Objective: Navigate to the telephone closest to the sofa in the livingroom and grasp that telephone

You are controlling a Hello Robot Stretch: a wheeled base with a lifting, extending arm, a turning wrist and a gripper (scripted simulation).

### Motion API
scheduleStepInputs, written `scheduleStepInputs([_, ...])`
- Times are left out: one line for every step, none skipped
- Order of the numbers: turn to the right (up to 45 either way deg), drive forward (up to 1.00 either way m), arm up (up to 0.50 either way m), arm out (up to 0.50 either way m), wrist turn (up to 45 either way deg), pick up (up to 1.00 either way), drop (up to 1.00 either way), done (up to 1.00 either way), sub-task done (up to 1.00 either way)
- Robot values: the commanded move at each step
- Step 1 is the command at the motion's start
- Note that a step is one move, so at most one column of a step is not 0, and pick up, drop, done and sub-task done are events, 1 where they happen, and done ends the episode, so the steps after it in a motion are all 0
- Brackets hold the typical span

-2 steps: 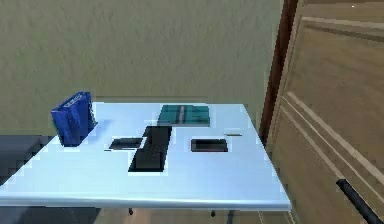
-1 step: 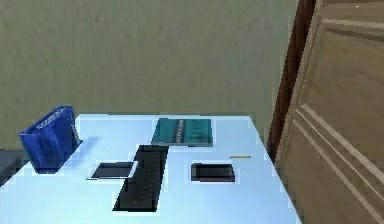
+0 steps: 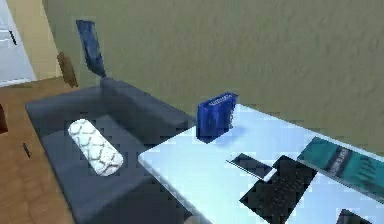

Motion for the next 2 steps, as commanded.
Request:
scheduleStepInputs([-45.0, 0.0, 0.0, 0.0, 0.0, 0.0, 0.0, 0.0, 0.0])
scheduleStepInputs([-21.0, 0.0, 0.0, 0.0, 0.0, 0.0, 0.0, 0.0, 0.0])
